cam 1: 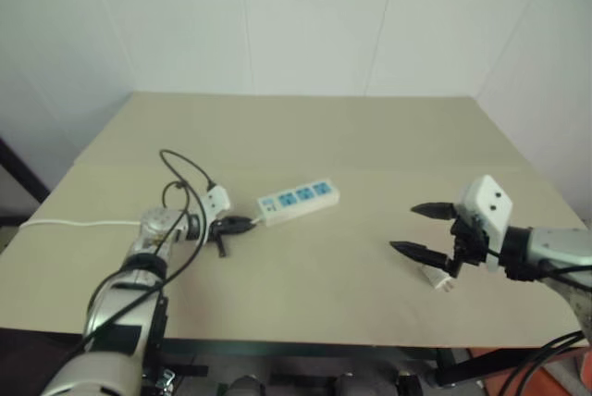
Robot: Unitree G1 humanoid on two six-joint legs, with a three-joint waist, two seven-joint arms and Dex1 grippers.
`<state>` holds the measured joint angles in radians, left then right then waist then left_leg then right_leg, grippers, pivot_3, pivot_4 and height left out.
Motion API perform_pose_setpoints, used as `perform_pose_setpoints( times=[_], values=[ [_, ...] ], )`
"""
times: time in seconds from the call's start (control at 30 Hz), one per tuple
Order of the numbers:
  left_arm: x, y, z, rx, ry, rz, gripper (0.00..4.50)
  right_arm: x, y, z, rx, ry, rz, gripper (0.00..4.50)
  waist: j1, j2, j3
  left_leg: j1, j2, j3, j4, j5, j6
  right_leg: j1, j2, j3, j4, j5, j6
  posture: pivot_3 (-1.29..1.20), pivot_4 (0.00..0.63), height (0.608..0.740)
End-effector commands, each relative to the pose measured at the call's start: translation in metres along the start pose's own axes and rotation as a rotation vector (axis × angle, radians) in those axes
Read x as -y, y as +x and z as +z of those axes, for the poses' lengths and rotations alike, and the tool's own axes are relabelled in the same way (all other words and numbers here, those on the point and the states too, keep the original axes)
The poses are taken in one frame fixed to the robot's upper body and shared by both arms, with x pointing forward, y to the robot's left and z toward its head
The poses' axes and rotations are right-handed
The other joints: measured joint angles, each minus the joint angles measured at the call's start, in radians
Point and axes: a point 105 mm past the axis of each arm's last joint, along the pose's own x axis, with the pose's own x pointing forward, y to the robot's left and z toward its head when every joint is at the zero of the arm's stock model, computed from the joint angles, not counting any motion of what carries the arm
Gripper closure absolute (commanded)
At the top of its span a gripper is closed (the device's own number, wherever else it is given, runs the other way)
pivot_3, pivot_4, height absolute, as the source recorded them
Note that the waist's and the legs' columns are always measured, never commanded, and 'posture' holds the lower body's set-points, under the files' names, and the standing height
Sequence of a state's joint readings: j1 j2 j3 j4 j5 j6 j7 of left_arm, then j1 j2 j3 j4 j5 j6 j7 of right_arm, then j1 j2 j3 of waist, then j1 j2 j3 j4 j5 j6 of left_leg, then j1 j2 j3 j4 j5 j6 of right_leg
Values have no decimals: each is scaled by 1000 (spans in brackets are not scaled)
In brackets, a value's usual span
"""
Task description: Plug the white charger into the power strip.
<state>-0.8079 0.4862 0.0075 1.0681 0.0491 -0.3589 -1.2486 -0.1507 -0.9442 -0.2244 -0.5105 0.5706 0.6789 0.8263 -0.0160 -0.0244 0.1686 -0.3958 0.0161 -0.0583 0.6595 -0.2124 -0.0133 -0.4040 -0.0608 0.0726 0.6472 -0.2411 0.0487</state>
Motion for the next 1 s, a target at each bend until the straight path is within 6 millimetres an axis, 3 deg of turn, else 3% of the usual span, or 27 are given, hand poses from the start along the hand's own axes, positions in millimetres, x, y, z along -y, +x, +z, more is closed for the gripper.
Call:
perform_pose_setpoints(
  times=[0.03, 0.3, 0.43, 0.53, 0.9, 1.0],
  values=[
    [11, -5, 7, -20, 35, -5, 4474, -1, 2, 10, 30, -29, -5, 0, -2, 0, 0, 0, 0, 0, 0, 0, 0, 0, 0, 0, 0, 0, 0, 0, 150, 740],
    [55, -14, 14, -33, -53, 61, 4474, -2, 8, 8, 39, -27, 7, 0, 1, 0, 0, 2, 1, 0, 0, 0, 0, 1, 0, 1, 0, 0, 0, 0, 150, 740],
    [57, -16, 12, -43, -93, 100, 4474, 0, 10, 7, 40, -28, 1, 0, 2, 0, 0, 2, 1, 1, 0, 0, 0, 1, 0, 1, 0, 0, 0, 0, 150, 740],
    [49, -16, 15, -22, -121, 146, 3631, -1, 10, 6, 38, -28, 0, 0, 1, 0, 0, 2, 1, 1, 0, 0, 0, 1, 0, 1, 0, 0, 0, 0, 150, 740],
    [59, -30, 44, 117, -68, -1, 156, -2, 8, 0, 29, -26, -14, 0, -3, 0, 0, 1, 1, 1, 0, 0, 0, -1, 0, 1, -1, 0, -1, 0, 150, 740],
    [59, -39, 47, 138, -65, -5, 51, -1, 8, 0, 29, -27, -17, 0, -3, 0, 1, 1, 1, 1, 0, 0, 0, -1, 0, 1, -1, 0, -1, 0, 150, 740]
  ],
)
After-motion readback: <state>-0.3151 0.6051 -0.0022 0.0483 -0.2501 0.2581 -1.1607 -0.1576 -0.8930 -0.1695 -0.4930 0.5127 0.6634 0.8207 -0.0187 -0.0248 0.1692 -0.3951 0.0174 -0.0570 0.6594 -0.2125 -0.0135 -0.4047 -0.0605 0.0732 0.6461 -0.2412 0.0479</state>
